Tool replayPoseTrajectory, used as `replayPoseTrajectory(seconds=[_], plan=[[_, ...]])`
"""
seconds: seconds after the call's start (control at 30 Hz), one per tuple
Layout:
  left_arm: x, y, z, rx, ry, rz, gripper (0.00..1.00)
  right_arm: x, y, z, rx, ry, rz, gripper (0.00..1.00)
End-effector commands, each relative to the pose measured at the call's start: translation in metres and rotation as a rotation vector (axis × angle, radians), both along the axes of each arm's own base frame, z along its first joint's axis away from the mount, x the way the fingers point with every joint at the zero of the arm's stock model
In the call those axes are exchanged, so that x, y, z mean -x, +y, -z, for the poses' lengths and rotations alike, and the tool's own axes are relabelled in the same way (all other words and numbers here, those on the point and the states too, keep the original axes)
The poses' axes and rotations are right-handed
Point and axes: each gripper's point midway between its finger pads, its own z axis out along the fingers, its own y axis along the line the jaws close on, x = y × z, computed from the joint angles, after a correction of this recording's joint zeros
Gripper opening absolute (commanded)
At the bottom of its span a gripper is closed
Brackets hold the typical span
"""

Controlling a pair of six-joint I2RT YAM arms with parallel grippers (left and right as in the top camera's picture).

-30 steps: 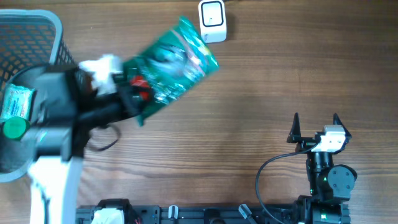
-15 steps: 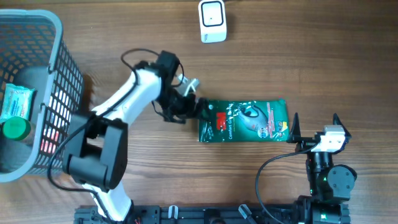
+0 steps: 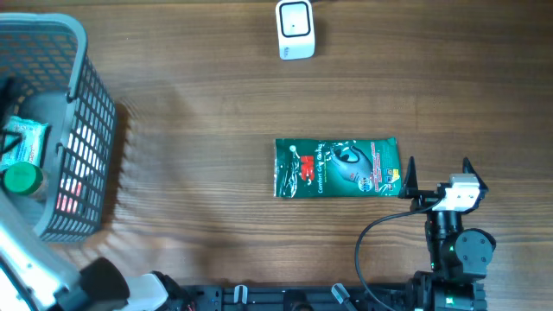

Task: Scan the item barcode
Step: 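Lift the pouch out and place it on the table center, then reach the left gripper into the basket and grasp the green-lidded jar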

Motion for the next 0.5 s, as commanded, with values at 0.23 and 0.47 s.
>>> replayPoseTrajectory(seconds=[0.23, 0.47], plan=[[0.039, 0.076, 0.176, 0.266, 0.32, -0.267, 1.0, 0.0, -0.001, -0.001, -0.012, -0.007, 0.008, 1.0], [0.027, 0.089, 0.244, 0.306, 0.375, -0.251, 1.0, 0.0, -0.001, -0.001, -0.013, -0.007, 0.008, 1.0]])
